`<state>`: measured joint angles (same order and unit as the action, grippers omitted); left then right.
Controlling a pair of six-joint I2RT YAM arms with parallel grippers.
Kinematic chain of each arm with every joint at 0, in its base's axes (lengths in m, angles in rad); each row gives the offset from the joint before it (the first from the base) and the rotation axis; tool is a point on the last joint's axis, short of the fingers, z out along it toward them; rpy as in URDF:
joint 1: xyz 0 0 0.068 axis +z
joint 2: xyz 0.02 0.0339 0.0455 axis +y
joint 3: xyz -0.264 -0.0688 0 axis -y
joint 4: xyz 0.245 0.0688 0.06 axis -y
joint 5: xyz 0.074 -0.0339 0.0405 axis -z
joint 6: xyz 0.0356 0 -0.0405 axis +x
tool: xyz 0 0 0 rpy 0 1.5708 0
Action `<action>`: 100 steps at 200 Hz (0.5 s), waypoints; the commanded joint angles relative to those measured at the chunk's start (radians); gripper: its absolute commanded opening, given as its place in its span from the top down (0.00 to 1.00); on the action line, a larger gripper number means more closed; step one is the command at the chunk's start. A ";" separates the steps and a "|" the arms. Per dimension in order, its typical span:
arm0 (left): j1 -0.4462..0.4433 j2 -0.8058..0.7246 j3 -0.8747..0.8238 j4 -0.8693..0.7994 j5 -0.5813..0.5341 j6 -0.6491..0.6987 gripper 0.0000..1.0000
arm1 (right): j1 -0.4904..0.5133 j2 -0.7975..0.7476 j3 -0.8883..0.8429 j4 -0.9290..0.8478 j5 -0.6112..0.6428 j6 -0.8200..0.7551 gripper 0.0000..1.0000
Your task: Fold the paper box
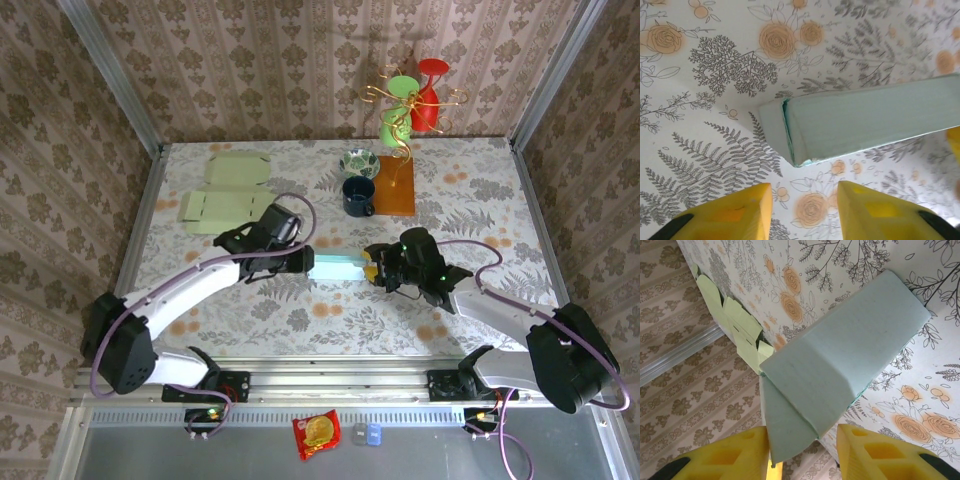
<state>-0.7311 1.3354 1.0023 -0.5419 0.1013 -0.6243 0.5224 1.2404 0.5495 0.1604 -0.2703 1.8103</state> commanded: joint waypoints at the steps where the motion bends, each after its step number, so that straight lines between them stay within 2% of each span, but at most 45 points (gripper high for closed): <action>1: 0.039 -0.040 0.033 -0.023 0.081 -0.085 0.57 | -0.001 0.034 -0.024 -0.075 0.004 -0.012 0.59; 40: 0.107 0.011 0.056 -0.015 0.204 -0.159 0.51 | -0.001 0.038 -0.023 -0.088 0.005 -0.017 0.59; 100: 0.151 0.081 0.019 0.061 0.257 -0.195 0.52 | -0.001 0.040 -0.023 -0.100 0.005 -0.021 0.59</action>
<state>-0.5999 1.4033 1.0378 -0.5247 0.3122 -0.7849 0.5224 1.2507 0.5495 0.1612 -0.2710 1.8050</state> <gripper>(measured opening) 0.483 0.410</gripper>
